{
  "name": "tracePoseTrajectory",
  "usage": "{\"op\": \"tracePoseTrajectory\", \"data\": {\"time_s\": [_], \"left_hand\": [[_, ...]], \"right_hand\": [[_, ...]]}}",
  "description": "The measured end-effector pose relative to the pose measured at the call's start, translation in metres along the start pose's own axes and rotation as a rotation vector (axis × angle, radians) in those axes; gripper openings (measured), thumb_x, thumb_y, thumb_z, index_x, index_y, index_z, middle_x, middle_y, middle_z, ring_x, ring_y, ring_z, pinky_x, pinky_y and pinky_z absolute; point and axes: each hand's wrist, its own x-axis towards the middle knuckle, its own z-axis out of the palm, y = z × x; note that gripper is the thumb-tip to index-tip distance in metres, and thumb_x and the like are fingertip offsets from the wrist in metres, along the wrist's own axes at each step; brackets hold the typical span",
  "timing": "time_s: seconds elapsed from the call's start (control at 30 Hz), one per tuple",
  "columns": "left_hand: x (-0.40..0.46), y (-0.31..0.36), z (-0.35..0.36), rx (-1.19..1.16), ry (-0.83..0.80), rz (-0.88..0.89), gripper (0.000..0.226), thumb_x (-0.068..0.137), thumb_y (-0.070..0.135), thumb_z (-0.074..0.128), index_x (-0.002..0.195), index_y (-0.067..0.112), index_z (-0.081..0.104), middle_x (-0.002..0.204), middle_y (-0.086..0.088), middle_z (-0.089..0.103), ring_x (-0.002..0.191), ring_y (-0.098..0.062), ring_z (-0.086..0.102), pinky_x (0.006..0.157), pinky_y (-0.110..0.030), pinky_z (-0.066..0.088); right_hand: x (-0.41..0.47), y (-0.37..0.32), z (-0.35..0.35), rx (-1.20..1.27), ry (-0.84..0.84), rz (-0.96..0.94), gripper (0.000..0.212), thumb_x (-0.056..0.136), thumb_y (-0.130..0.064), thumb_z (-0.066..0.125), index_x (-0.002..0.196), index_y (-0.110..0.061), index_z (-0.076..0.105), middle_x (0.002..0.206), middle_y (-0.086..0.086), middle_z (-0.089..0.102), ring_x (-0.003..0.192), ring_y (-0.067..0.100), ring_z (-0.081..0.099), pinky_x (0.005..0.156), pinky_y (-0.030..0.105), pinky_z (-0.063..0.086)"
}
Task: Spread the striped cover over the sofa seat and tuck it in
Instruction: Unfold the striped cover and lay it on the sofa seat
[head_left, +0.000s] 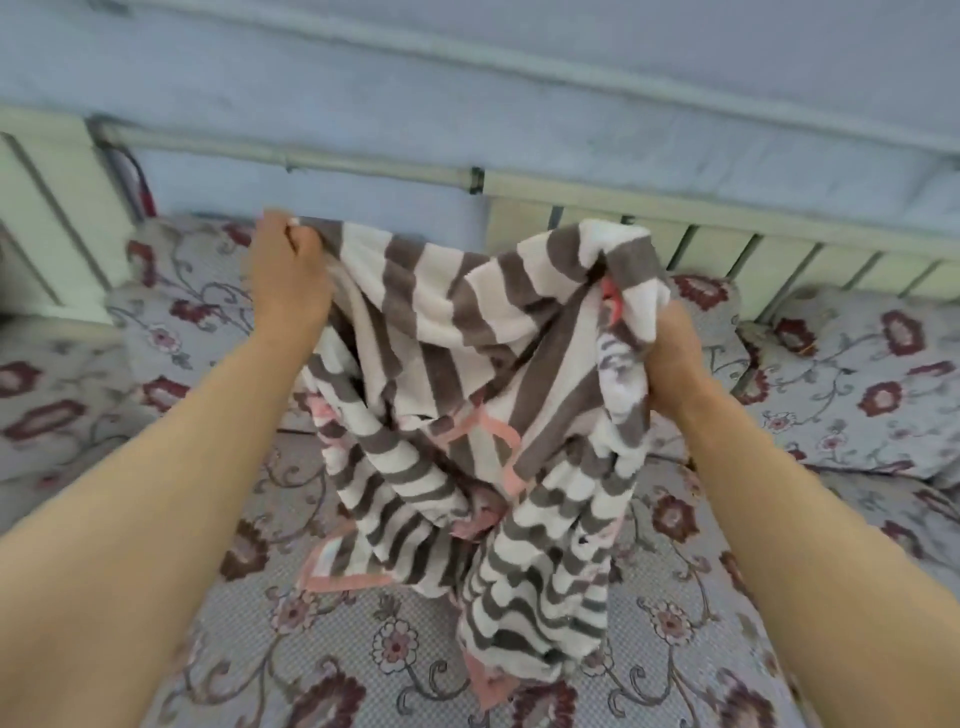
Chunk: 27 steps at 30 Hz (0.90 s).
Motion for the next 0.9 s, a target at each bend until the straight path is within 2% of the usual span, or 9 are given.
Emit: {"op": "tracePoseTrajectory", "data": {"time_s": [0.13,0.27,0.37,0.47,0.57,0.63,0.7,0.77,0.9], "left_hand": [[0.018,0.016,-0.050,0.132,0.070,0.105,0.009,0.091,0.015,0.032,0.086,0.014,0.039,0.068,0.001,0.037,0.071,-0.018,0.037,0.056,-0.029,0.013],[0.011,-0.034,-0.079,0.244,-0.005,0.079,0.014,0.092,0.016,0.035,0.091,0.008,0.047,0.082,-0.014,0.050,0.076,-0.024,0.045,0.064,-0.034,0.030],[-0.016,-0.098,-0.082,0.327,-0.127,-0.056,0.015,0.095,0.017,0.036,0.087,0.007,0.044,0.073,-0.011,0.048,0.064,-0.026,0.042,0.057,-0.036,0.030],[-0.053,-0.154,-0.072,0.263,-0.299,-0.203,0.018,0.098,0.019,0.035,0.082,0.014,0.043,0.061,-0.002,0.042,0.051,-0.017,0.039,0.047,-0.031,0.027],[-0.083,-0.187,-0.054,0.058,-0.492,-0.328,0.024,0.099,0.023,0.039,0.080,0.012,0.048,0.057,0.000,0.042,0.047,-0.016,0.039,0.047,-0.029,0.033],[-0.093,-0.204,-0.041,-0.075,-0.578,-0.376,0.021,0.097,0.022,0.044,0.083,0.011,0.055,0.057,0.004,0.048,0.044,-0.007,0.044,0.044,-0.020,0.038],[-0.097,-0.216,-0.032,-0.148,-0.634,-0.337,0.018,0.095,0.023,0.049,0.081,0.017,0.060,0.061,0.007,0.054,0.049,-0.002,0.047,0.044,-0.012,0.040],[-0.093,-0.233,-0.031,-0.203,-0.612,-0.356,0.009,0.092,0.026,0.054,0.089,0.027,0.062,0.080,0.006,0.062,0.066,-0.004,0.055,0.055,-0.011,0.047],[-0.091,-0.303,-0.050,-0.069,-0.270,-0.543,0.024,0.085,0.005,0.052,0.094,0.027,0.052,0.089,0.010,0.057,0.083,-0.012,0.056,0.065,-0.019,0.047]], "right_hand": [[0.005,-0.025,0.027,-0.243,-0.107,-0.118,0.023,0.074,-0.026,0.053,0.057,-0.027,0.069,0.053,-0.009,0.066,0.050,0.003,0.060,0.050,0.018,0.047],[0.010,0.028,0.046,-0.581,-0.181,-0.177,0.035,0.088,-0.013,0.052,0.063,-0.032,0.067,0.060,-0.013,0.066,0.055,-0.001,0.058,0.052,0.017,0.044],[0.017,0.093,0.058,-0.871,-0.164,0.000,0.015,0.093,-0.015,0.050,0.104,-0.018,0.060,0.096,0.007,0.065,0.073,0.016,0.053,0.061,0.028,0.039],[0.013,0.158,0.085,-1.133,-0.232,0.178,0.057,0.085,-0.020,0.061,0.135,-0.012,0.035,0.130,0.016,0.052,0.108,0.032,0.054,0.087,0.045,0.046],[-0.013,0.204,0.143,-1.139,-0.533,0.023,0.109,0.076,-0.032,0.074,0.149,-0.034,-0.007,0.160,-0.002,0.005,0.147,0.025,0.008,0.116,0.052,0.010],[-0.027,0.238,0.194,-1.087,-0.689,-0.046,0.118,0.069,-0.045,0.076,0.147,-0.040,-0.013,0.159,-0.011,-0.009,0.146,0.018,-0.010,0.115,0.051,-0.005],[-0.028,0.260,0.234,-0.962,-0.729,-0.033,0.084,0.075,-0.046,0.066,0.146,-0.029,0.024,0.154,0.000,0.024,0.146,0.027,0.014,0.115,0.054,0.011],[-0.026,0.269,0.262,-0.736,-0.595,0.034,0.035,0.085,-0.026,0.054,0.119,-0.019,0.058,0.117,0.005,0.062,0.114,0.031,0.056,0.097,0.049,0.044],[-0.007,0.270,0.288,-0.291,-0.150,0.289,0.018,0.093,-0.018,0.051,0.101,-0.025,0.066,0.071,-0.013,0.065,0.063,0.002,0.058,0.057,0.019,0.045]]}}
